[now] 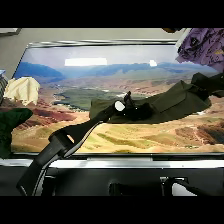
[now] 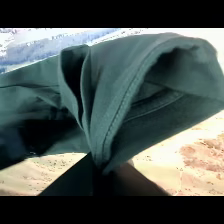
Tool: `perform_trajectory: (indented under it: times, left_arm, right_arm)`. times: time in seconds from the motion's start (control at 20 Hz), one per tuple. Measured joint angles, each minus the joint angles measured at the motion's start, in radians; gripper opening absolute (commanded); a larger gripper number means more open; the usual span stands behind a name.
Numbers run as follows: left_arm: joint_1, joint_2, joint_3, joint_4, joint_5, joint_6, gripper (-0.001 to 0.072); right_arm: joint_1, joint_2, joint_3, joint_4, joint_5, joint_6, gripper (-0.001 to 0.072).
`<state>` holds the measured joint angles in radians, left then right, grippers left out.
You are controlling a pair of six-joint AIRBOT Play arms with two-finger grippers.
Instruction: Fold the clothes and pants, and hang the long-sleeved shirts on hangers.
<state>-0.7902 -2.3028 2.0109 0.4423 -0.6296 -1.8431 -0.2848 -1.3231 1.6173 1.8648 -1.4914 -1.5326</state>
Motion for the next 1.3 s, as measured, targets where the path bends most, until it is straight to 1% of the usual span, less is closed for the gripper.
perform_trajectory:
  times: [0.2,0.35,0.45,0.5,0.7,0.85,0.95,1.05,1.3]
  left_arm:
    - [-0.019,-0.017,0.021,-0.005,0.007,-0.026,0.0012]
    - [0.02,0.007,0.026,0.021,-0.047,-0.011,0.0011]
    - [0.077,0.051,0.027,0.117,-0.13,-0.028,0.0011]
    - [0.111,0.079,0.027,0.191,-0.183,-0.055,0.0012]
    - [0.282,0.238,0.027,0.554,-0.446,-0.129,0.0015]
    - [0.436,0.37,0.027,0.778,-0.634,-0.134,0.0015]
    - [0.54,0.446,0.027,0.869,-0.73,-0.107,0.0016]
    - [0.64,0.509,0.027,0.927,-0.8,-0.083,0.0016]
    - [0.826,0.606,0.027,0.985,-0.883,-0.047,0.0016]
  right_arm:
    - [0.0,0.01,0.0,-0.003,-0.006,0.007,0.0028]
    - [0.0,0.012,0.0,-0.002,-0.005,0.01,0.0028]
    - [0.001,0.012,0.0,0.023,0.005,0.016,0.0027]
    - [0.003,0.012,0.0,0.046,0.014,0.024,0.0027]
    - [0.074,0.011,0.0,0.095,0.047,0.062,0.0027]
    - [0.194,0.004,0.0,0.096,0.07,0.118,0.0027]
    - [0.285,-0.002,0.0,0.084,0.097,0.168,0.0027]
    - [0.383,-0.013,0.001,0.071,0.136,0.229,0.0027]
    - [0.608,-0.094,0.001,0.056,0.251,0.364,0.0028]
